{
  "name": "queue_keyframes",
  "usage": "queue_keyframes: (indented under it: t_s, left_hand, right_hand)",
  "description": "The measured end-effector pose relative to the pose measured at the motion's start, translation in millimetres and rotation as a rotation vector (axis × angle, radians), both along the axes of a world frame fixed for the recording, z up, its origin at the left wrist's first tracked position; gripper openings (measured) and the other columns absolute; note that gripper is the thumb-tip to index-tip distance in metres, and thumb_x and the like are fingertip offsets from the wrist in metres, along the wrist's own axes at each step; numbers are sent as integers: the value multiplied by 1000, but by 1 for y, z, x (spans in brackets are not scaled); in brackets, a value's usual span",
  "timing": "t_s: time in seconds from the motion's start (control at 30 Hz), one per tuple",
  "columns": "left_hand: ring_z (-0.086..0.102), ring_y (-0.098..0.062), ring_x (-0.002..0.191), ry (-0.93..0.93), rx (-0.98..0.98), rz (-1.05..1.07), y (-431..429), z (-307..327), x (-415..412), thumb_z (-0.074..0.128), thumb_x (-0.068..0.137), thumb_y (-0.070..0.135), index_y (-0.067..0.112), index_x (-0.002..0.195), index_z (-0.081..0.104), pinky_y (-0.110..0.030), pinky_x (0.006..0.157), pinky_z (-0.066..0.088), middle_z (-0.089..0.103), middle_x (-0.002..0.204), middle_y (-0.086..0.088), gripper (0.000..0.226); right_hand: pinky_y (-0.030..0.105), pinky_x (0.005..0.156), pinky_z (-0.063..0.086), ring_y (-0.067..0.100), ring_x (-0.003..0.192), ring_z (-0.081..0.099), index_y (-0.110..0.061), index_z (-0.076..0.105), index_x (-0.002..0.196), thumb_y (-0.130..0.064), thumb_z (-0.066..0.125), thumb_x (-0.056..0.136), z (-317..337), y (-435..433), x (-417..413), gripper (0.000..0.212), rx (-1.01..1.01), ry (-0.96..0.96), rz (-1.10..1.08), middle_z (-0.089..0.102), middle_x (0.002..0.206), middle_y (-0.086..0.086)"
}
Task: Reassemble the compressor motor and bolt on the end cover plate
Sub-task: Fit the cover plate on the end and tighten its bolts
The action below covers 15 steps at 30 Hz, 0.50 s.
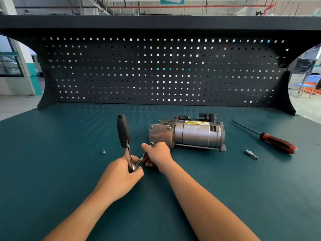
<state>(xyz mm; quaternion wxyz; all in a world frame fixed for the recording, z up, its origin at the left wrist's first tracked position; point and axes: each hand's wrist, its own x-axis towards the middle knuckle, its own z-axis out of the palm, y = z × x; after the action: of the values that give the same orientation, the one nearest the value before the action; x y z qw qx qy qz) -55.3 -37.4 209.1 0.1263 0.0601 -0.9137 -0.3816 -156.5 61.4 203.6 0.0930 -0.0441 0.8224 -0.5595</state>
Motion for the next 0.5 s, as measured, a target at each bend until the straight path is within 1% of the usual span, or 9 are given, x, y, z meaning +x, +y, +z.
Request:
queue_keyframes:
  t_s: [0.03, 0.07, 0.13, 0.2, 0.23, 0.33, 0.4, 0.47, 0.5]
  left_hand:
    - [63, -7, 69, -35, 98, -7, 1, 1, -2, 58, 82, 14, 32, 91, 60, -17, 58, 47, 66, 69, 7, 20]
    - [65, -11, 71, -76, 276, -6, 3, 4, -4, 56, 83, 7, 30, 98, 59, -20, 58, 51, 69, 74, 3, 27]
    - [64, -11, 58, -176, 701, 24, 8, 6, -9, 48, 85, -5, 20, 107, 57, -21, 47, 52, 69, 76, -6, 35]
    - [51, -8, 37, -220, 993, 62, 8, 9, -13, 46, 85, -8, 7, 100, 57, -17, 35, 44, 67, 63, -9, 25]
    - [44, -7, 32, -231, 1081, 76, 5, 11, -14, 48, 86, -5, 4, 93, 56, -14, 33, 39, 64, 57, -8, 14]
    - [33, -6, 29, -272, 1124, 84, -6, 15, -18, 54, 87, 4, 3, 84, 54, -11, 31, 31, 59, 51, -7, 3]
    - [33, -6, 30, -309, 1019, 81, -9, 16, -18, 56, 87, 4, 1, 92, 58, -11, 31, 29, 56, 48, -6, 6]
    - [35, -7, 31, -341, 828, 62, -10, 14, -17, 54, 88, 3, 6, 102, 63, -12, 32, 27, 50, 45, -2, 16]
    - [35, -8, 31, -342, 732, 49, -9, 13, -17, 52, 89, 2, 12, 104, 63, -12, 32, 26, 48, 44, 0, 21]
  right_hand:
    - [14, 35, 36, 6, 25, 43, -6, 54, 60, -30, 51, 93, 0, 0, 0, 41, 13, 12, 5, 52, 35, -3]
    - [18, 41, 42, 8, 29, 46, -5, 54, 61, -31, 50, 93, 1, -1, 2, 42, 37, 34, 11, 54, 40, 1]
    - [27, 61, 49, 21, 54, 60, -3, 55, 66, -36, 45, 95, 5, 3, 6, 44, 191, 139, 9, 62, 61, 12]
    - [32, 71, 44, 34, 84, 62, -1, 62, 80, -39, 43, 95, 12, 13, 8, 45, 418, 360, -58, 66, 87, 20]
    - [32, 69, 41, 35, 89, 60, -2, 63, 85, -38, 43, 95, 18, 22, 9, 42, 476, 497, -117, 66, 93, 19]
    - [33, 70, 40, 31, 91, 58, -5, 64, 96, -31, 48, 95, 45, 60, 5, 30, 419, 888, -278, 62, 101, 12]
    - [34, 84, 42, 29, 111, 53, -6, 60, 116, -39, 53, 92, 61, 88, -9, 42, 578, 988, -238, 55, 123, 13]
    - [39, 106, 30, 27, 134, 34, -11, 38, 140, -62, 59, 78, 71, 108, -24, 83, 939, 758, -14, 35, 147, 9]
    - [42, 111, 23, 25, 138, 28, -14, 25, 146, -69, 63, 69, 73, 114, -29, 102, 1088, 617, 96, 28, 152, 7]
